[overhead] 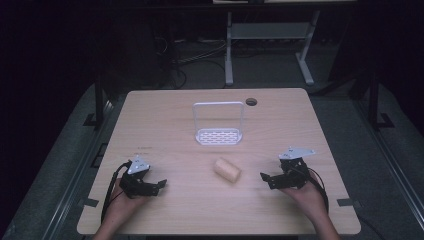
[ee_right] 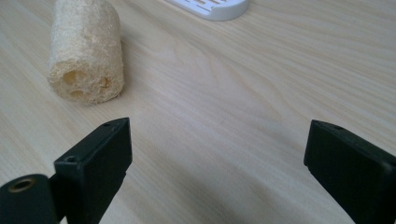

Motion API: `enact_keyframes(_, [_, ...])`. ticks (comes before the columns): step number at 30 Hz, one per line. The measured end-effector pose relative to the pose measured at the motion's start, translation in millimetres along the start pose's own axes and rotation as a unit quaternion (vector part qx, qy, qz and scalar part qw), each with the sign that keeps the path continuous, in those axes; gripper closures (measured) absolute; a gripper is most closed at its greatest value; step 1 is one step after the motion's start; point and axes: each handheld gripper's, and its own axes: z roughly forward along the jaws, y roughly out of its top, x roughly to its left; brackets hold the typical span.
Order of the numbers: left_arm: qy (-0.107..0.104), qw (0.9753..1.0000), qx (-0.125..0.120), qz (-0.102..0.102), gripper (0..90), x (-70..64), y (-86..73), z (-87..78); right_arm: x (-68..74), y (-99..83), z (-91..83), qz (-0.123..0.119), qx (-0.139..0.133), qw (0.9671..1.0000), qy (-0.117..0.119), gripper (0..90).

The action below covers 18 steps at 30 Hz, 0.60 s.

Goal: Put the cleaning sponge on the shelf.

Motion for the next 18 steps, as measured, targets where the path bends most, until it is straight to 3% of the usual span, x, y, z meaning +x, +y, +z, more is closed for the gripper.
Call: enact_keyframes(18, [0.0, 1.0, 0.0, 0.001, 13.0, -0.1, -0.2, -0.2, 0.6, 22.8, 6.9, -0.006, -0.016, 0.9997, 0.015, 7.4])
